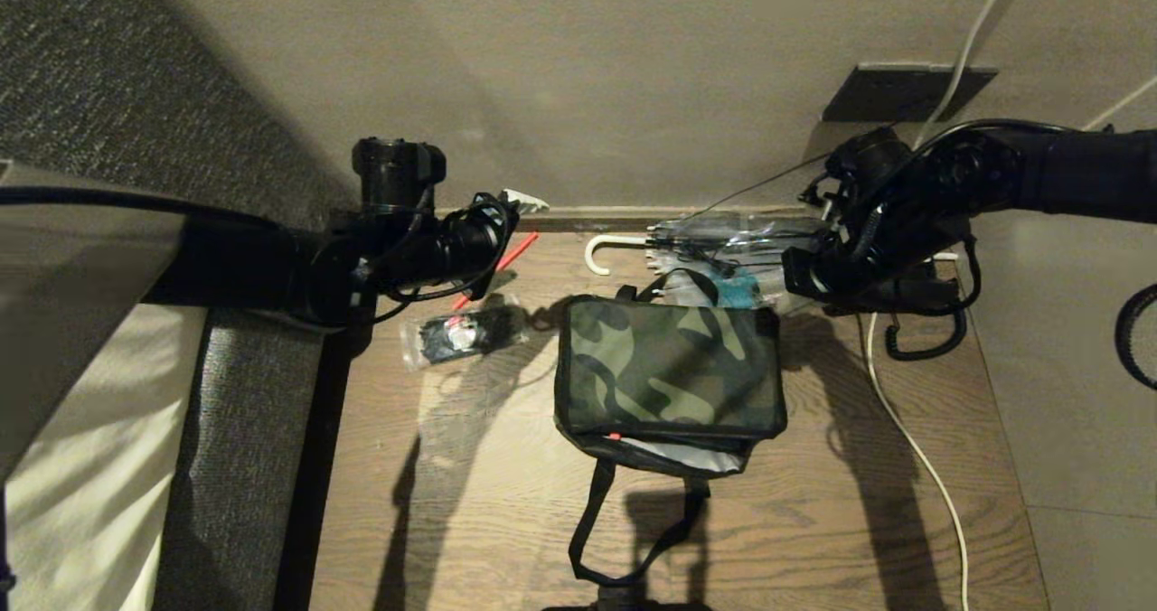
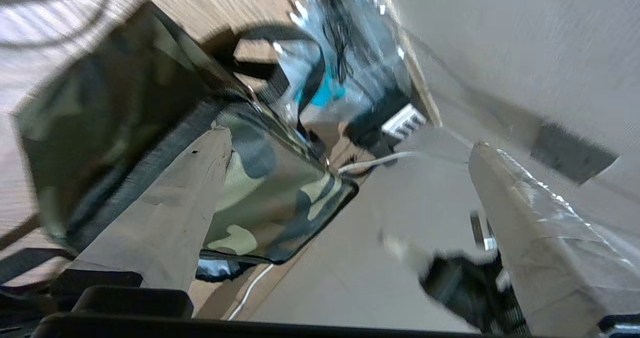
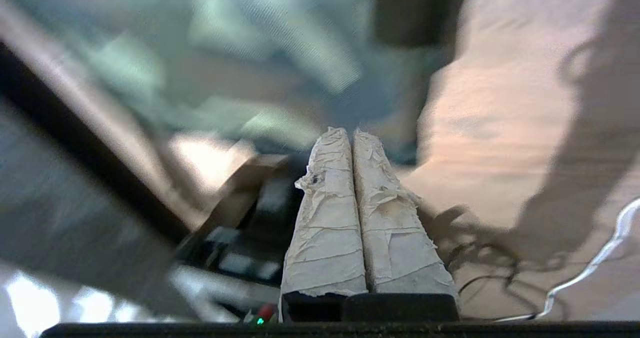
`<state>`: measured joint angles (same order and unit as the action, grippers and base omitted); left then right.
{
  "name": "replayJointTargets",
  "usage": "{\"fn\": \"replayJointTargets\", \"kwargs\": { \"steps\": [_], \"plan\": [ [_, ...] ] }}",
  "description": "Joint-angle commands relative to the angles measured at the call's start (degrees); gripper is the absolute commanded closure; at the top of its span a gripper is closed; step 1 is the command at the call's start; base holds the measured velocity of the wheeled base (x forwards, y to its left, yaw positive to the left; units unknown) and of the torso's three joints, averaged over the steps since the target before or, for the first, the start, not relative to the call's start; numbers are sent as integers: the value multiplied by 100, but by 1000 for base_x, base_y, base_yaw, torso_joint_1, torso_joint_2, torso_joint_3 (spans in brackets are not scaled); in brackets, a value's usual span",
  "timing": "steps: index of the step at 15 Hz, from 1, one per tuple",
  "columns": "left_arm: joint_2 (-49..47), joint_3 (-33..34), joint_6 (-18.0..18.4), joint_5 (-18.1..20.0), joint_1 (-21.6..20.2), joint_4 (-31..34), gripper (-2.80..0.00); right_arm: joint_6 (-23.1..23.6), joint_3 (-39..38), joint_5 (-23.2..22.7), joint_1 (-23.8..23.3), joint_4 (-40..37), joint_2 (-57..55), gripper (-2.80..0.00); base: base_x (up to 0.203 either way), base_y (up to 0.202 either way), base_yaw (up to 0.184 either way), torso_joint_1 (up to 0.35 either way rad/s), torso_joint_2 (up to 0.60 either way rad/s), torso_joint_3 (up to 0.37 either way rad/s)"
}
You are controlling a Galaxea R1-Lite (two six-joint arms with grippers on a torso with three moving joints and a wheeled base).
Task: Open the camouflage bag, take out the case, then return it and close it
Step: Close the top of the storage box
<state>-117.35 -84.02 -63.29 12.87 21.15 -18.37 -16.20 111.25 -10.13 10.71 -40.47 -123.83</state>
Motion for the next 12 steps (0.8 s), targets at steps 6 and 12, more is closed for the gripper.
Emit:
{"fn": "replayJointTargets", "kwargs": {
  "steps": [6,12],
  "plan": [
    [-482,-276,-39,5,126,-44,-280,-115,2,74,-217,816,-593,0,0,0,0,0,0,0],
    [-482,-255,-43,-13,126,-79,-280,-480,2,56,-140,1881,-882,0,0,0,0,0,0,0]
  ]
}}
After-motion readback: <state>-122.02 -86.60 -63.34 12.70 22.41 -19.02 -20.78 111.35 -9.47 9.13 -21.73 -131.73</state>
